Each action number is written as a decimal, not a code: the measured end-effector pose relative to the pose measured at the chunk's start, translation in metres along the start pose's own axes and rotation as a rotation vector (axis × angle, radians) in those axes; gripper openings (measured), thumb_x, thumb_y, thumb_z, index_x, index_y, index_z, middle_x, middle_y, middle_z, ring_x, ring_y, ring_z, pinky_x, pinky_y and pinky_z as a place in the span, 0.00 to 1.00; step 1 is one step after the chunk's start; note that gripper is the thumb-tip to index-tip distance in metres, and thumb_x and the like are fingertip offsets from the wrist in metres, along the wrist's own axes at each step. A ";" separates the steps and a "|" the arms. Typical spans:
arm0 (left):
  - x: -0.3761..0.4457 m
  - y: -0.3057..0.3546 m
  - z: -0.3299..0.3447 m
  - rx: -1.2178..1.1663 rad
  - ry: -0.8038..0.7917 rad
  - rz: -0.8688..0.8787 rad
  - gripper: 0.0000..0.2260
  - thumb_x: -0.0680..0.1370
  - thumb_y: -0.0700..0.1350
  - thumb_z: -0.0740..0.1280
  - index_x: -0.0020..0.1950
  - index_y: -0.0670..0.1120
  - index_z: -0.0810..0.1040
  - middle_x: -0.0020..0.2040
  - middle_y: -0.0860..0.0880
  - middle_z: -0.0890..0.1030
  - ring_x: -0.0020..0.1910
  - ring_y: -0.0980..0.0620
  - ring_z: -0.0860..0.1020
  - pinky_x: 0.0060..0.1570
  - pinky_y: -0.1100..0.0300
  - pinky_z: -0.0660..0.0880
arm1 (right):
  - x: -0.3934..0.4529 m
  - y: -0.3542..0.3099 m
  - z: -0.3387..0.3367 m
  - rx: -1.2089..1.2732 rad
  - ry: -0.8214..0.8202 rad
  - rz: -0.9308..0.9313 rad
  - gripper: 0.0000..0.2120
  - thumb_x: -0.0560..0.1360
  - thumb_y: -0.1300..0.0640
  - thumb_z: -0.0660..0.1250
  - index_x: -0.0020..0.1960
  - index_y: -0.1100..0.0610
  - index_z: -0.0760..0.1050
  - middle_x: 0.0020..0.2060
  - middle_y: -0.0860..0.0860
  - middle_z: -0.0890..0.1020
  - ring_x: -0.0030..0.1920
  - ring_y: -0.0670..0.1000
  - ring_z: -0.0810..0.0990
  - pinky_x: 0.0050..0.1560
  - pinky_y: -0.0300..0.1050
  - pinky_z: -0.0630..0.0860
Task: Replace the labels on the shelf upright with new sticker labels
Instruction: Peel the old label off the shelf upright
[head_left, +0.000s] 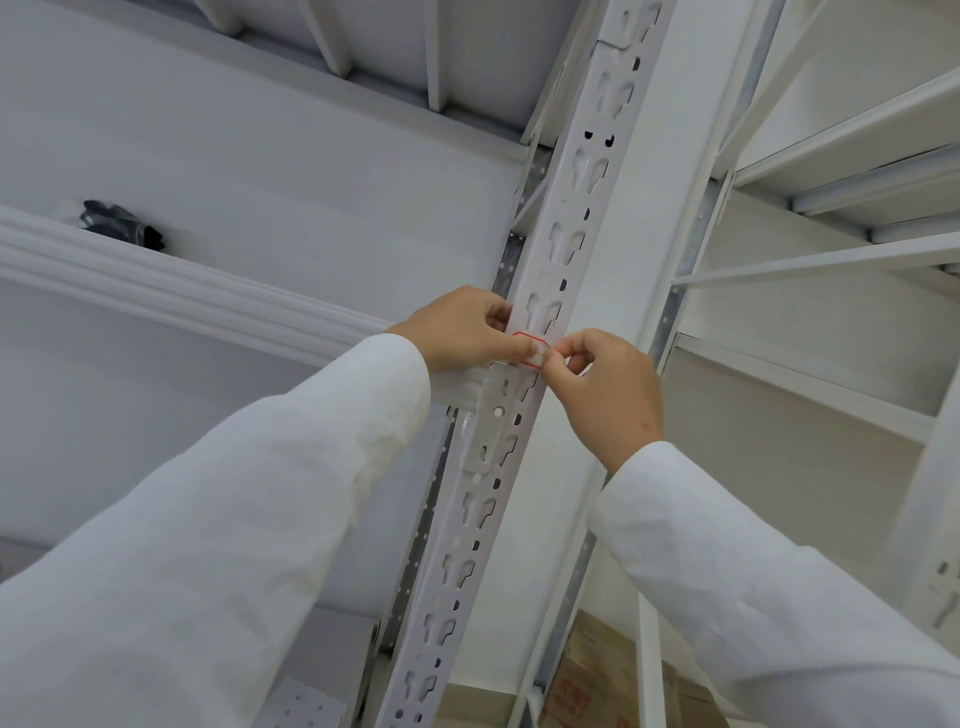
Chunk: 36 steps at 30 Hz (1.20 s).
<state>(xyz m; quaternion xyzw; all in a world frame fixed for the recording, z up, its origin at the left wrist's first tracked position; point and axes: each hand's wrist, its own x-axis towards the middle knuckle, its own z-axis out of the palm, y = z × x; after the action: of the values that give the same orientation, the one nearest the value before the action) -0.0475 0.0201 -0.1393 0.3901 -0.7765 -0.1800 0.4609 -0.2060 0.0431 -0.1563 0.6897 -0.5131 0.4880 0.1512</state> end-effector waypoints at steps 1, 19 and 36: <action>0.001 -0.001 0.001 0.017 0.029 -0.011 0.16 0.65 0.57 0.73 0.47 0.49 0.82 0.46 0.49 0.86 0.48 0.49 0.83 0.56 0.51 0.78 | 0.000 0.000 0.000 0.009 -0.002 0.006 0.07 0.73 0.50 0.65 0.38 0.51 0.75 0.31 0.46 0.74 0.35 0.49 0.72 0.31 0.39 0.65; 0.008 -0.002 0.008 0.234 0.194 -0.048 0.16 0.68 0.60 0.70 0.34 0.49 0.71 0.35 0.52 0.76 0.36 0.51 0.73 0.39 0.58 0.67 | 0.001 0.001 0.003 -0.015 0.029 -0.001 0.07 0.73 0.49 0.64 0.39 0.50 0.76 0.31 0.46 0.73 0.36 0.48 0.72 0.30 0.38 0.64; 0.008 -0.003 0.009 0.252 0.204 -0.034 0.15 0.68 0.62 0.69 0.34 0.52 0.72 0.32 0.56 0.76 0.36 0.53 0.75 0.37 0.59 0.67 | 0.004 -0.004 0.004 0.185 -0.043 0.197 0.09 0.70 0.52 0.66 0.32 0.52 0.76 0.23 0.46 0.72 0.30 0.49 0.73 0.35 0.42 0.71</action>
<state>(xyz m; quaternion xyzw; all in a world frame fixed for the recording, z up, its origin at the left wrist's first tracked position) -0.0559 0.0113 -0.1411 0.4742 -0.7354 -0.0484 0.4816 -0.2000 0.0394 -0.1536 0.6573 -0.5342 0.5308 0.0270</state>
